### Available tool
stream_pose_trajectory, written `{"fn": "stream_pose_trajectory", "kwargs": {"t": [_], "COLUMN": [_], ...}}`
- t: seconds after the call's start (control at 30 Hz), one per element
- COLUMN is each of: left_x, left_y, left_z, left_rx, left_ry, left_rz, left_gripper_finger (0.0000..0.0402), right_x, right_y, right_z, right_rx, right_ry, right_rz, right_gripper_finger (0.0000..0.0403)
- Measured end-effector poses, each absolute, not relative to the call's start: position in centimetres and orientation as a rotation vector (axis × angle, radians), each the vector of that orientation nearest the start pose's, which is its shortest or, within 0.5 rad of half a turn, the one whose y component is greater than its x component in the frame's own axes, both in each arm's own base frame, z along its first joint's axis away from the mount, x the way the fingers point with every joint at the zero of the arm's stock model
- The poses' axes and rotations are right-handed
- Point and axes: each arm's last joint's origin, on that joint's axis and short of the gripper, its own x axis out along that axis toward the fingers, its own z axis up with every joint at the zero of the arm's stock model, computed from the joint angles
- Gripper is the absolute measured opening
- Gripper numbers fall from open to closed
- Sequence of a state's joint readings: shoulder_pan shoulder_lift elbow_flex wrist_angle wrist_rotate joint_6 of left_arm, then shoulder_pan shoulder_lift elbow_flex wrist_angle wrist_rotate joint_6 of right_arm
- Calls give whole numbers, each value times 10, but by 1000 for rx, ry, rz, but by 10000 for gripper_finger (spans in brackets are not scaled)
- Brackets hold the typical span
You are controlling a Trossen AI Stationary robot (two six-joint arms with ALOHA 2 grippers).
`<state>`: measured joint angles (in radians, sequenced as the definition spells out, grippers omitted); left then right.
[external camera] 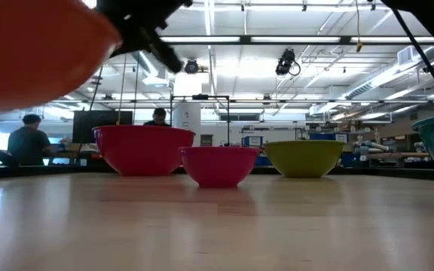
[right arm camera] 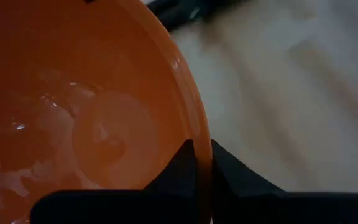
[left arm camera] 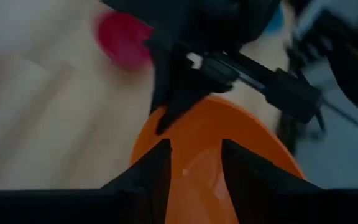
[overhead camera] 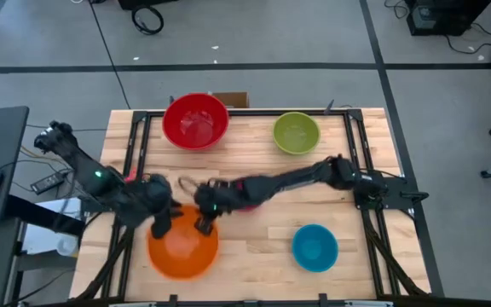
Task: Nest bowls inside each other
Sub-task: Stack the orange bowl on top of the red bowl
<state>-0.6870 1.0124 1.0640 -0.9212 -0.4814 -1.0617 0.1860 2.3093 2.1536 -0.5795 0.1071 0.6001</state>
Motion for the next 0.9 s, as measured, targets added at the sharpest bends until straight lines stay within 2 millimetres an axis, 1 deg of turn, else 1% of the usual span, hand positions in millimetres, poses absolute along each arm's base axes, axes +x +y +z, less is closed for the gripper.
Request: {"fn": "stream_pose_trajectory", "kwargs": {"t": [0.13, 0.2, 0.23, 0.33, 0.4, 0.5, 0.53, 0.6, 0.7, 0.77, 0.9], "left_x": [141, 139, 139, 138, 138, 139, 138, 137, 134, 130, 118], "left_y": [-94, -90, -89, -86, -83, -74, -69, -57, -35, -19, 8], "left_z": [355, 361, 363, 363, 363, 360, 358, 357, 358, 362, 367], "left_rx": [-533, -522, -517, -482, -430, -325, -294, -239, -189, -172, -147], "left_ry": [577, 530, 508, 479, 486, 525, 542, 565, 574, 566, 591], "left_rz": [288, 316, 329, 363, 372, 421, 448, 525, 641, 705, 789], "left_gripper_finger": [142, 142, 142, 142, 142, 142, 142, 142, 142, 142, 142], "right_x": [499, 494, 490, 479, 473, 468, 465, 465, 462, 459, 464], "right_y": [47, 15, -2, -56, -89, -135, -150, -177, -208, -222, -232], "right_z": [288, 303, 311, 327, 335, 342, 342, 335, 308, 290, 271], "right_rx": [399, 380, 372, 382, 389, 386, 393, 403, 454, 508, 583], "right_ry": [697, 653, 625, 550, 500, 392, 366, 336, 398, 449, 476], "right_rz": [-265, -362, -420, -584, -668, -739, -768, -811, -869, -886, -856], "right_gripper_finger": [21, 21, 21, 21, 21, 26, 26, 25, 21, 22, 29]}}
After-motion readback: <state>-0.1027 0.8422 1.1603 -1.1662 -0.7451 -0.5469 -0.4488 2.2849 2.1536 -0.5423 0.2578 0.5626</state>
